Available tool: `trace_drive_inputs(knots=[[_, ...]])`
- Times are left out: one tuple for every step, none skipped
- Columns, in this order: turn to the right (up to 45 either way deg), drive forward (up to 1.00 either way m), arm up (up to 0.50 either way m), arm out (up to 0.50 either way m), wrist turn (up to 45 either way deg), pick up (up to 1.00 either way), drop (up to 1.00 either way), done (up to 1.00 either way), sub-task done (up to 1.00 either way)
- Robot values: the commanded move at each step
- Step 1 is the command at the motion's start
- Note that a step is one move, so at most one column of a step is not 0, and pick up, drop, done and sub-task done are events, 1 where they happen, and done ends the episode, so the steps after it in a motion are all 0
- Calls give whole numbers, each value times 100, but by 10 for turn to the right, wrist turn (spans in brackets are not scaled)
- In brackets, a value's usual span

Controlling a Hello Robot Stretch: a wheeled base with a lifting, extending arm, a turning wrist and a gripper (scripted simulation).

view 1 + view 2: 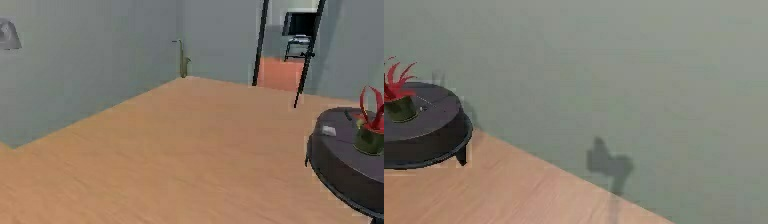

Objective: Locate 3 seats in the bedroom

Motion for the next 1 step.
trace_drive_inputs(knots=[[-450,0,0,0,0,0,0,0,0]])
